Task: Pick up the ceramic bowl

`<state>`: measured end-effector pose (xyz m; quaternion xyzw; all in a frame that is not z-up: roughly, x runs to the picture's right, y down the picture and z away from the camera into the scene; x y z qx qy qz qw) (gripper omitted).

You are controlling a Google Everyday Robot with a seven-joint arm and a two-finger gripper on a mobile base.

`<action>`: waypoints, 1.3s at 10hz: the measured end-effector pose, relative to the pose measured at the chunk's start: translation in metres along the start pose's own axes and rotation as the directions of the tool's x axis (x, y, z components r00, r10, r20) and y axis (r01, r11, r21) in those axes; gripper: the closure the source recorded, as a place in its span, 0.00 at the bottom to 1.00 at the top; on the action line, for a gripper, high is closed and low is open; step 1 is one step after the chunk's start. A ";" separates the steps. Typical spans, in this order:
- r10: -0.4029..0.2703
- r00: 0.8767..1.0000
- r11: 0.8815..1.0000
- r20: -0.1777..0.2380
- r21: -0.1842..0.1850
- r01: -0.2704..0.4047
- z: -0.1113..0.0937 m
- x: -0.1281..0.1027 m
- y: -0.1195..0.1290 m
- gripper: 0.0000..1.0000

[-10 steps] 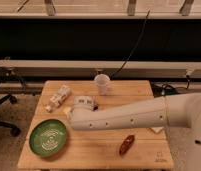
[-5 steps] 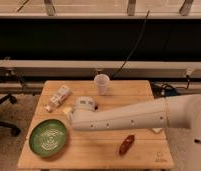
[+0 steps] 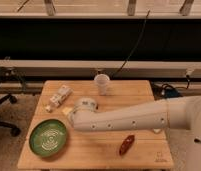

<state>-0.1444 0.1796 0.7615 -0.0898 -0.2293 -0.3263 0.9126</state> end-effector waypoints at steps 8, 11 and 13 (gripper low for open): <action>-0.069 0.987 0.988 0.142 -0.126 0.088 0.053 -0.068 0.029 0.20; -0.095 0.981 0.982 0.170 -0.146 0.120 0.055 -0.084 0.033 0.32; -0.118 0.977 0.976 0.176 -0.160 0.147 0.051 -0.094 0.033 0.52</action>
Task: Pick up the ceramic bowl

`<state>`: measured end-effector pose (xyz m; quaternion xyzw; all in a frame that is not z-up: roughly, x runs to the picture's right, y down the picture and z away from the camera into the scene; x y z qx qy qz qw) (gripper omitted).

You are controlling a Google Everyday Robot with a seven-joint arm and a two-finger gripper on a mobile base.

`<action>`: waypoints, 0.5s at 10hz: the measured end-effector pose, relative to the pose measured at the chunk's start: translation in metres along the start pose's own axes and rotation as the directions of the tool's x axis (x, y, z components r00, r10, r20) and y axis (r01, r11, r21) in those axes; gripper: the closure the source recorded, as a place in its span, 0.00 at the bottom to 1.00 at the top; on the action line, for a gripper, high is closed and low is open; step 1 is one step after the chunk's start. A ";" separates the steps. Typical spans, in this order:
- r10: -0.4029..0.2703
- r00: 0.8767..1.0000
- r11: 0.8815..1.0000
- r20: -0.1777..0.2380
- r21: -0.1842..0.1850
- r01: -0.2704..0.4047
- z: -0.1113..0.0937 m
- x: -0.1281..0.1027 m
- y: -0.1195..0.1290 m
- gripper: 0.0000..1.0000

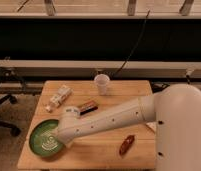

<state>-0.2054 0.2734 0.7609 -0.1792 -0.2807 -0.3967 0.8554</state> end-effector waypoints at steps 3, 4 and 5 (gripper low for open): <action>-0.015 1.000 1.000 -0.004 -0.020 0.015 -0.003 -0.007 0.001 0.81; -0.012 1.000 1.000 -0.002 -0.025 0.012 -0.001 -0.009 0.003 0.92; -0.003 1.000 1.000 0.002 -0.029 0.003 0.001 -0.011 0.006 0.99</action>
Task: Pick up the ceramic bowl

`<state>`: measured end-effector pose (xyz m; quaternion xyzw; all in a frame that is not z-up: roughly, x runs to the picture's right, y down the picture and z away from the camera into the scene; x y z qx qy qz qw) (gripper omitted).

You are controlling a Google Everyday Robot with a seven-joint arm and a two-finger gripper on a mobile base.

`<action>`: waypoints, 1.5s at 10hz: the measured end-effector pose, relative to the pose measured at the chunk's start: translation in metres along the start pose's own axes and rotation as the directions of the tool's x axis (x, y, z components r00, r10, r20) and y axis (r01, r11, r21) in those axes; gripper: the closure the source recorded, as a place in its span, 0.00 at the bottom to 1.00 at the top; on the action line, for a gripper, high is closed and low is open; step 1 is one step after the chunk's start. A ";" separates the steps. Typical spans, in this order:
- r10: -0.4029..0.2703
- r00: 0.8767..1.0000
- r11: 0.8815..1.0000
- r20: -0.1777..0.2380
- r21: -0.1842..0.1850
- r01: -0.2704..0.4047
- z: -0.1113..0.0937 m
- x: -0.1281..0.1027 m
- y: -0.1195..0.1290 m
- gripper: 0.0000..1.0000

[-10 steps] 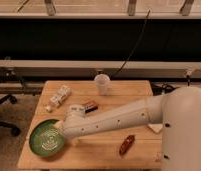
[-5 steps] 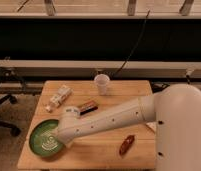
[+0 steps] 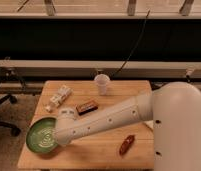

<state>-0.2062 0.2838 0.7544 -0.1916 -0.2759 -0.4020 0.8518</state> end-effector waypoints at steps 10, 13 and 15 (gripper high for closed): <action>0.035 0.999 0.999 0.027 0.028 -0.036 -0.042 0.025 0.016 1.00; 0.024 0.999 0.999 0.030 0.028 -0.025 -0.070 0.034 0.020 1.00; 0.016 1.000 0.999 0.024 0.039 -0.017 -0.089 0.037 0.020 1.00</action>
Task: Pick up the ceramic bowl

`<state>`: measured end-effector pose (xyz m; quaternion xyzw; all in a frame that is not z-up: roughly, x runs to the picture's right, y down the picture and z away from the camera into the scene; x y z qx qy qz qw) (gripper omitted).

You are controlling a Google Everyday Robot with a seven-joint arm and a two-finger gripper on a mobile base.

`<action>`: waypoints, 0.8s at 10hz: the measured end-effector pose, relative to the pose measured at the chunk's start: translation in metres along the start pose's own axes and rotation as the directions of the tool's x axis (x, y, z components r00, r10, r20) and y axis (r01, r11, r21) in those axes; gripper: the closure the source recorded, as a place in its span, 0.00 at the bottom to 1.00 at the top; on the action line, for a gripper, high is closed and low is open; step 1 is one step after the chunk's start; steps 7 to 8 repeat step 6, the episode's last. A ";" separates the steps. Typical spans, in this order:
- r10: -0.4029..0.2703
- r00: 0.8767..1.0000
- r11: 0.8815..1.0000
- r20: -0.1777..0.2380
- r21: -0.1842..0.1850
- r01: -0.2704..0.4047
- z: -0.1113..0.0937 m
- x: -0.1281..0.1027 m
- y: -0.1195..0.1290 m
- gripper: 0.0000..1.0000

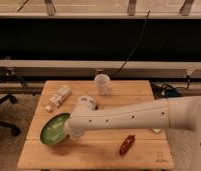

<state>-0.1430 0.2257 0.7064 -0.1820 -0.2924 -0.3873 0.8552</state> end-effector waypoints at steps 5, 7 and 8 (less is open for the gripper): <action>-0.023 1.000 1.000 -0.006 0.015 0.023 -0.024 0.008 -0.007 1.00; -0.025 1.000 1.000 -0.008 0.018 0.025 -0.027 0.009 -0.008 1.00; -0.025 1.000 1.000 -0.008 0.018 0.025 -0.027 0.009 -0.008 1.00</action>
